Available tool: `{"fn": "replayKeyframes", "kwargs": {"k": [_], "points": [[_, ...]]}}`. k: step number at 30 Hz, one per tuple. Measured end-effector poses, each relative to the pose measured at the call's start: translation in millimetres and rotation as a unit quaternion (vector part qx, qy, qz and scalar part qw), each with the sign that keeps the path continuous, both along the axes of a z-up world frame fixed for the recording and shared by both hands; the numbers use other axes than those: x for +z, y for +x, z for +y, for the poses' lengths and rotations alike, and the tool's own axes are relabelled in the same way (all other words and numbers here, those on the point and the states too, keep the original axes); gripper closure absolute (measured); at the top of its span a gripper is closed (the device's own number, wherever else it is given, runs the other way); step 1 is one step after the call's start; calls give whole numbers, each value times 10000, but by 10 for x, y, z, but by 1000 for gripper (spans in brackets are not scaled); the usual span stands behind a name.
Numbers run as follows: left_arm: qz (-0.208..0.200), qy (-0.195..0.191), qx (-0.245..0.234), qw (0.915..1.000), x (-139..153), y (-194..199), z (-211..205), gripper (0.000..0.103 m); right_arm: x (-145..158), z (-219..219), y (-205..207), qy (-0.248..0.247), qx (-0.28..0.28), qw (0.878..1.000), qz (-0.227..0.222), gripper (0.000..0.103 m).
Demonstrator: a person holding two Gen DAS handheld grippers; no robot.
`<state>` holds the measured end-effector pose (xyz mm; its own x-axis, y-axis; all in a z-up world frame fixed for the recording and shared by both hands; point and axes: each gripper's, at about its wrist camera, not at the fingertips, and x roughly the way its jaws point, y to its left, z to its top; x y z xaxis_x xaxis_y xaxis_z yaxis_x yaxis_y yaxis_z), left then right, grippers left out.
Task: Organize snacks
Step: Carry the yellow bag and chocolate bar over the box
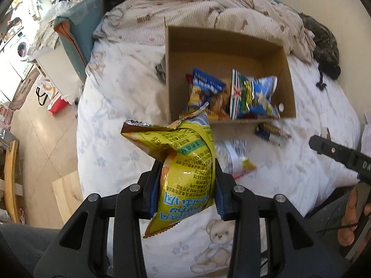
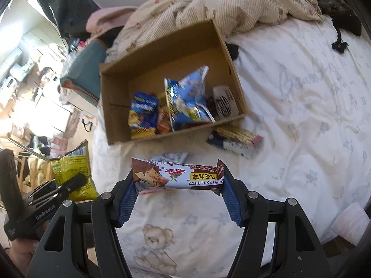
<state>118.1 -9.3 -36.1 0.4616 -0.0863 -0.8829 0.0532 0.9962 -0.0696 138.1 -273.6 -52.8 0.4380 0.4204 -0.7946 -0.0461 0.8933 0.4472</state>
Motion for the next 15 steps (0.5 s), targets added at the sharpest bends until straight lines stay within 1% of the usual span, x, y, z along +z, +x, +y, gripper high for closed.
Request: {"fn": "replayKeyframes", "kwargs": {"k": [9,11,15], "points": [[-413,82,-133,9990,221,246,-129,69,215,-9,70,252,-104,9981,-554,35],[-477,69,-242,9985,250,302,-190,69,234,-7,109,257,-123,9977,-613,35],[-565,95,-302,9979,278,386,-259,69,247,-2,200,222,-133,9976,-644,35]]}}
